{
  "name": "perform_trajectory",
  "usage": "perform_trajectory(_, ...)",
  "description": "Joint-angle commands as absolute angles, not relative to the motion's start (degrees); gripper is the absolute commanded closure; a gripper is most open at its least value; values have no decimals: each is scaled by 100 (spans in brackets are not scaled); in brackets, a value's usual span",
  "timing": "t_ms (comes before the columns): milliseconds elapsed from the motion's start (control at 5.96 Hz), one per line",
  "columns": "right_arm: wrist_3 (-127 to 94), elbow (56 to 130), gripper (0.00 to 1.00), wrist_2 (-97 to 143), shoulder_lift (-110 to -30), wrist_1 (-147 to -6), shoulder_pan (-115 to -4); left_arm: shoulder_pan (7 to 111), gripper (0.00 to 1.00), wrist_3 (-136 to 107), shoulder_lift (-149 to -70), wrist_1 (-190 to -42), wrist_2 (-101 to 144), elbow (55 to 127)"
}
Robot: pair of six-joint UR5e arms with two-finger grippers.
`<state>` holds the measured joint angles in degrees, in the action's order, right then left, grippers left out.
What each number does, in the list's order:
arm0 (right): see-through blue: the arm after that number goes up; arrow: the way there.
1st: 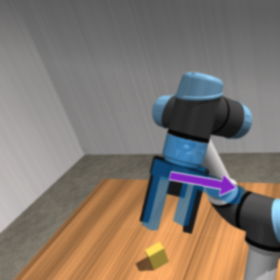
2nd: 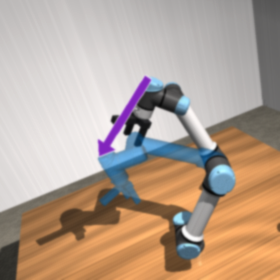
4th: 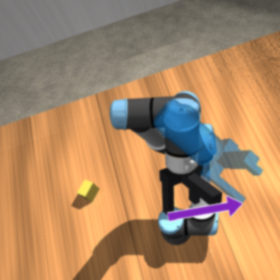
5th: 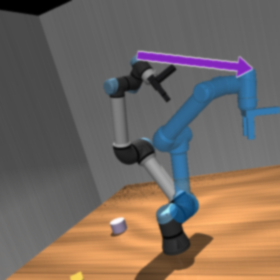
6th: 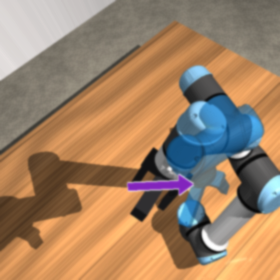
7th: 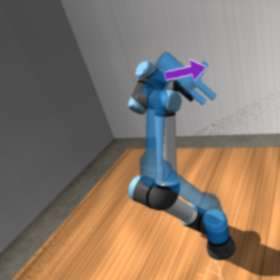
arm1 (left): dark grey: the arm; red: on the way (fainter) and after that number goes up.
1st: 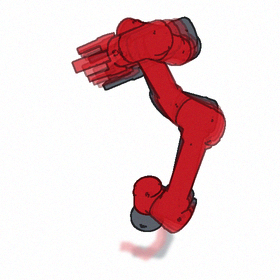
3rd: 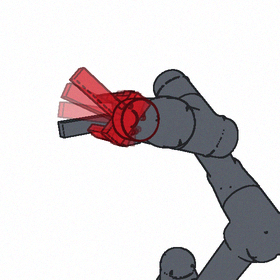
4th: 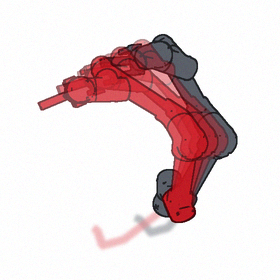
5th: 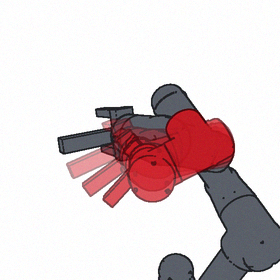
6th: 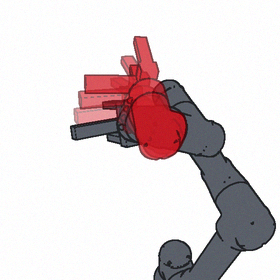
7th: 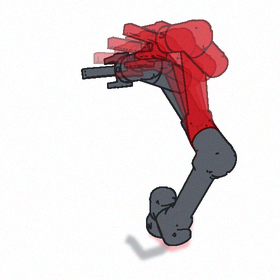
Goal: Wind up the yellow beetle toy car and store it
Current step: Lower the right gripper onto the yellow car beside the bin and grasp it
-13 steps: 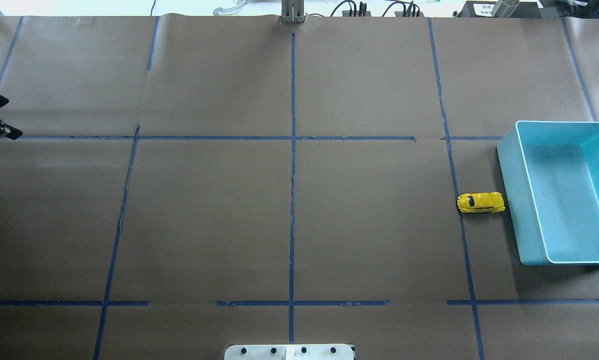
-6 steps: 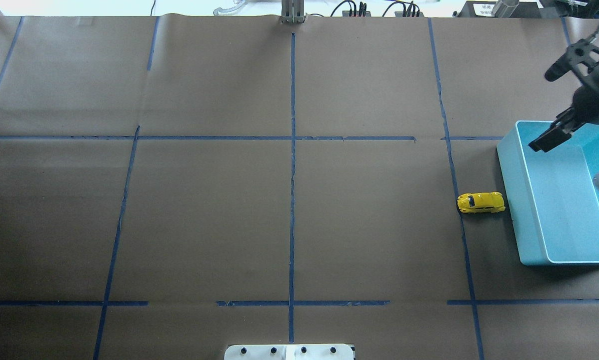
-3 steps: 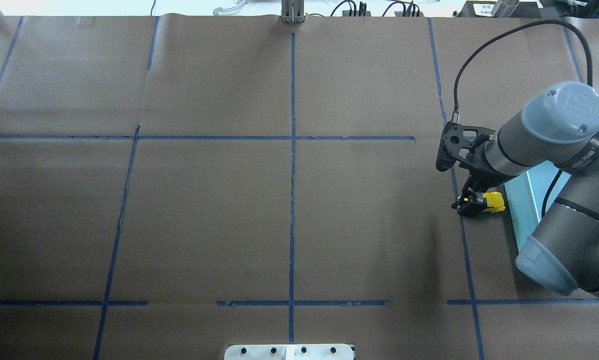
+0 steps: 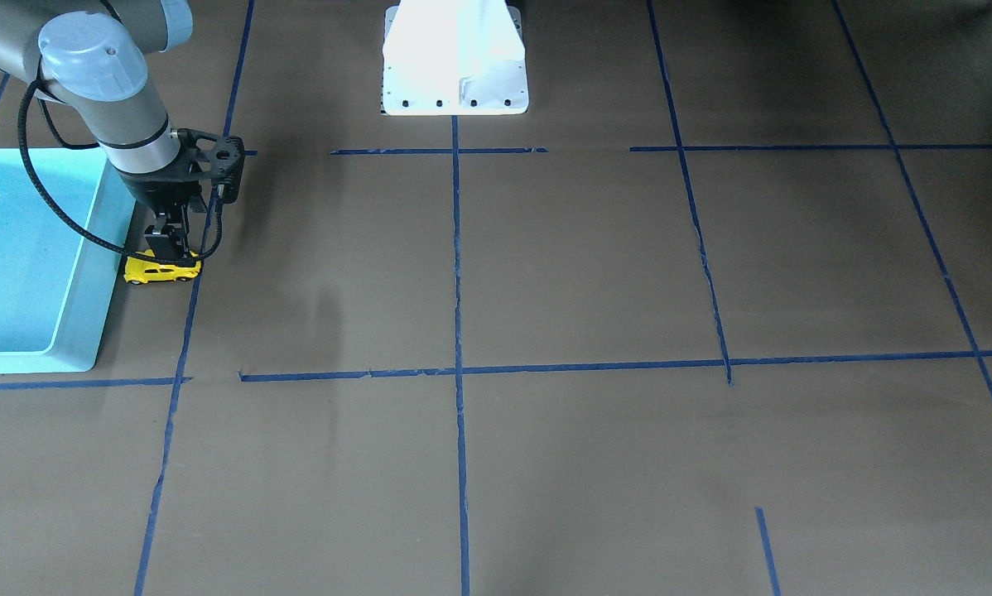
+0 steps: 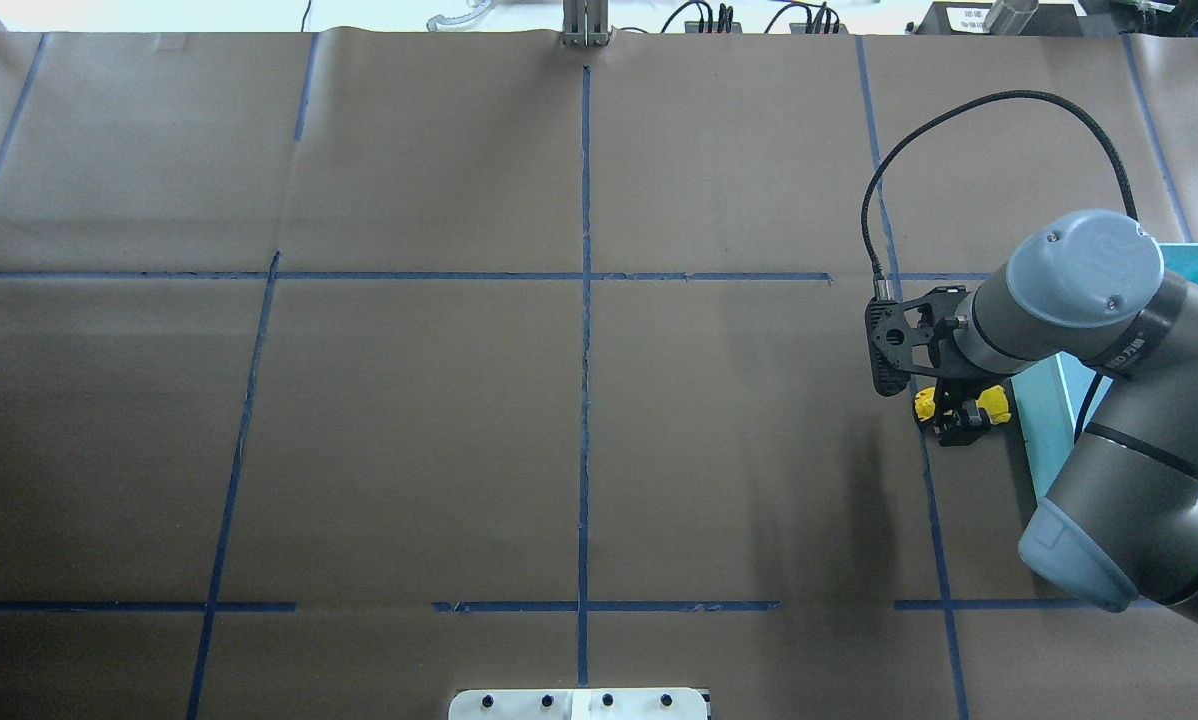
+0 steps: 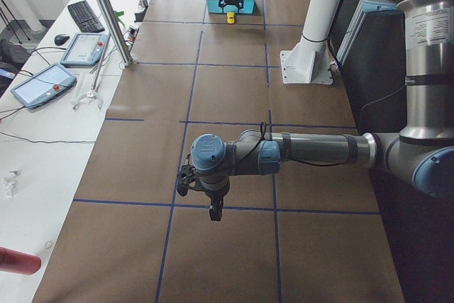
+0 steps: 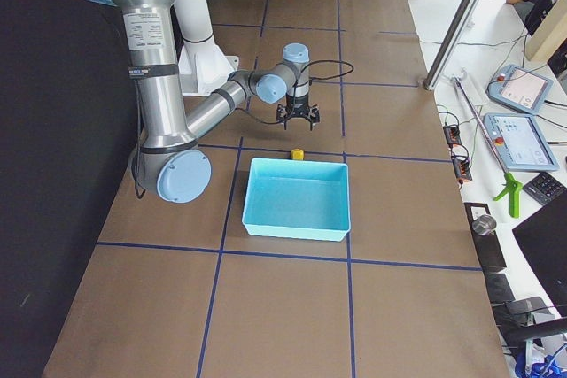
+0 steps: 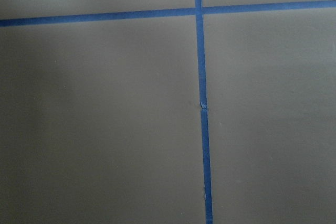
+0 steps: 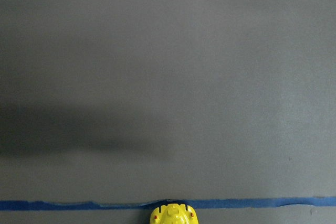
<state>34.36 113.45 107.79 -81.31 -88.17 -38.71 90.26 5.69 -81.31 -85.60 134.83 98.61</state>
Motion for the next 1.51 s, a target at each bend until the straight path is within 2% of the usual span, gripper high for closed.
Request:
perform_trajectory(0,3665,11207,0,10485,-8287,-8842,-3596,9026,0,571,-8130,-8561,13482,9774)
perform_trajectory(1341,4219,10627,0,10248,-8376,-8780,-3691,9018,0,554,-8147,-8552,13456,9835)
